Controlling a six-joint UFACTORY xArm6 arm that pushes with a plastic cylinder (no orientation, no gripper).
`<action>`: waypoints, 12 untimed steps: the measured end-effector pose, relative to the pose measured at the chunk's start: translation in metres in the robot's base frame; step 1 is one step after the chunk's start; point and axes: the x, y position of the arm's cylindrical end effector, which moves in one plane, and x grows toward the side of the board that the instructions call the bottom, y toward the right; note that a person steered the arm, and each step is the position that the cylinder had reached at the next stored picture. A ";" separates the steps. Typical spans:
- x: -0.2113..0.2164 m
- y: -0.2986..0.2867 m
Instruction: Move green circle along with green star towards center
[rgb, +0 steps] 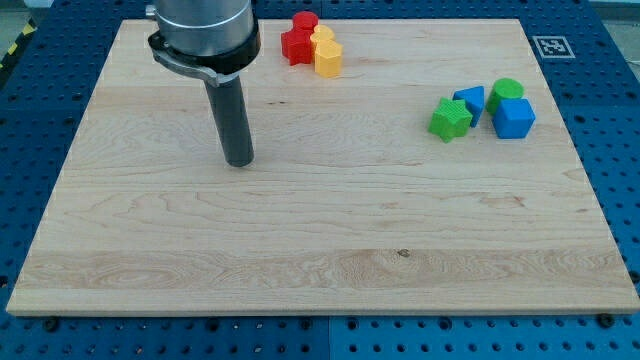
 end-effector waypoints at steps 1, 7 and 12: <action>-0.001 0.000; -0.127 0.191; -0.106 0.346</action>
